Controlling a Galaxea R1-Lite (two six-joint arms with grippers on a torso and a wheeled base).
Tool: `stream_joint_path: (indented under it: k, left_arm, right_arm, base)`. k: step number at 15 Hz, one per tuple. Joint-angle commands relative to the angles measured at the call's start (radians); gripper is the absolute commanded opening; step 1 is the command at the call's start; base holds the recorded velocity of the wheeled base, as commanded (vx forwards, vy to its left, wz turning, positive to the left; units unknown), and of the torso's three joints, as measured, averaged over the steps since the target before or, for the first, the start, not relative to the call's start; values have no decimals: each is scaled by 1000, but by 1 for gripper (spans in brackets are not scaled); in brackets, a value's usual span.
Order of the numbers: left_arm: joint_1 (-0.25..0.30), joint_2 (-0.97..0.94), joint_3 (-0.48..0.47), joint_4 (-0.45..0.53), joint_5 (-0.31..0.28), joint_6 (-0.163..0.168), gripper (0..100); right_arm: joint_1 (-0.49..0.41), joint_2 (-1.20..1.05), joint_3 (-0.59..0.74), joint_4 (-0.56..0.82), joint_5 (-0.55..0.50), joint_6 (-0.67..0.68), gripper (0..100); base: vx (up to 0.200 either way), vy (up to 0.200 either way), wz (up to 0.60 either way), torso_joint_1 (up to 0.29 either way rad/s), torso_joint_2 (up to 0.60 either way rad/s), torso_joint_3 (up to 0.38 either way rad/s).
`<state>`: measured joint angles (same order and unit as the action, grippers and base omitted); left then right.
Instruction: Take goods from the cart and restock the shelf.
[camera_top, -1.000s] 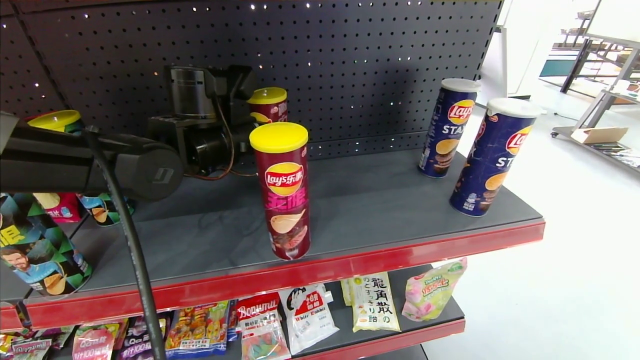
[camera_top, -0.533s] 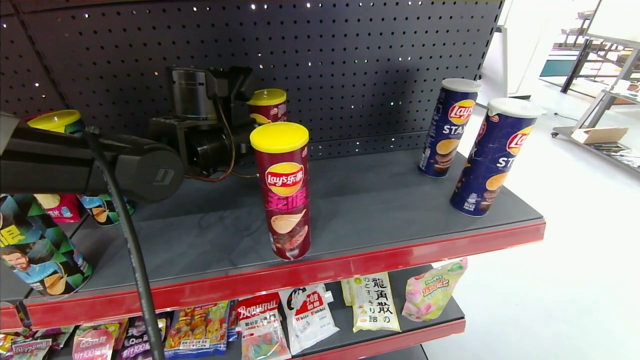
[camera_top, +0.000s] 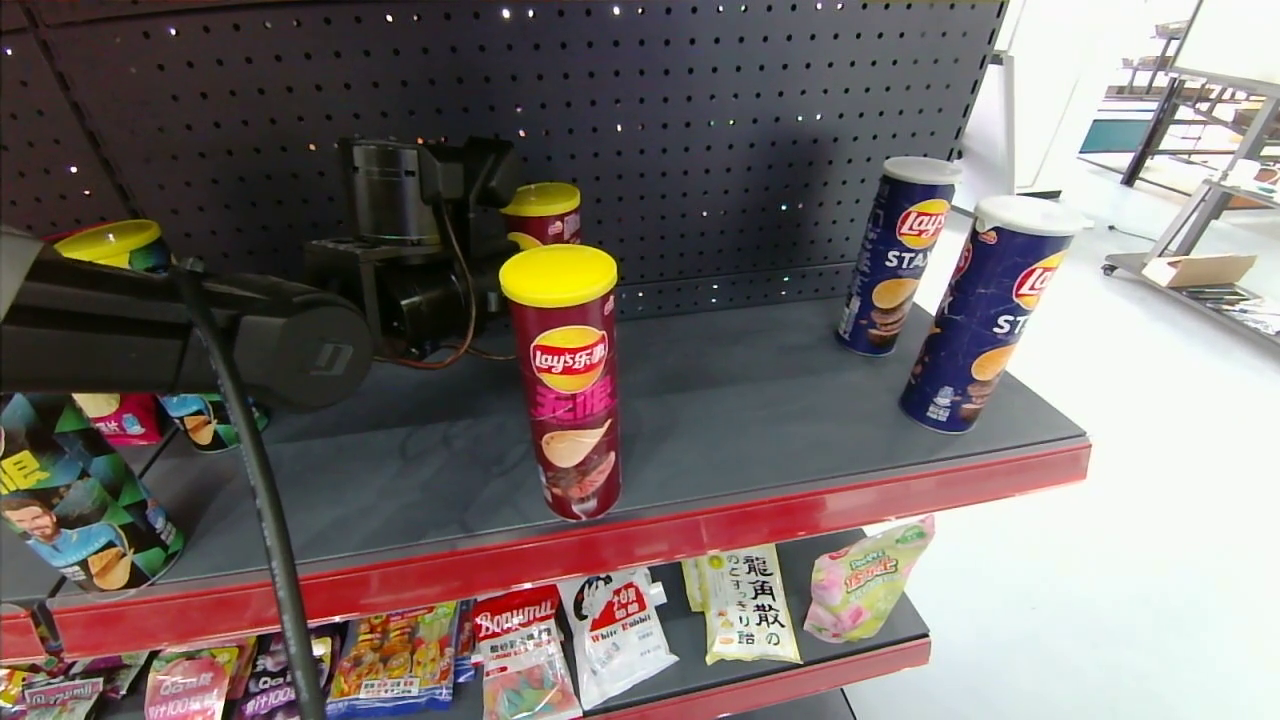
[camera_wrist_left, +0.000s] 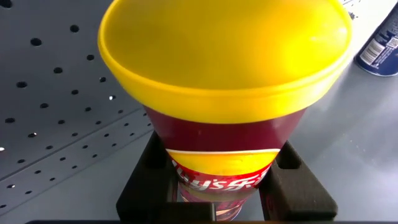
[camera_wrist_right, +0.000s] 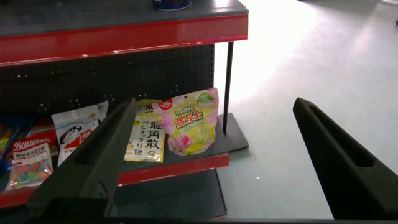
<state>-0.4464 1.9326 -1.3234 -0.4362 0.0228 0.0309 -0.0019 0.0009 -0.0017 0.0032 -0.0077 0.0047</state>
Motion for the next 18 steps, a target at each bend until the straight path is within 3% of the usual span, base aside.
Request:
stream_joint_path:
  k: [1,8,9,18]
  left_arm:
    - [-2,-15,20,-1,0,0,0]
    - [-3,-27,43,-3,0,0,0]
    - [-8,-26,43,-3,0,0,100]
    - [0,-78,82,-1,2,0,100]
  right_arm:
    - [0,-1,0,0,0,0,100]
    - [0,-1,0,0,0,0,100]
    - [0,1,0,0,0,0,100]
    - [0,1,0,0,0,0,100]
  base:
    - [0,0,0,0,0,0]
    - [0,0,0,0,0,0]
    - [0,0,0,0,0,0]
    - [0,0,0,0,0,0]
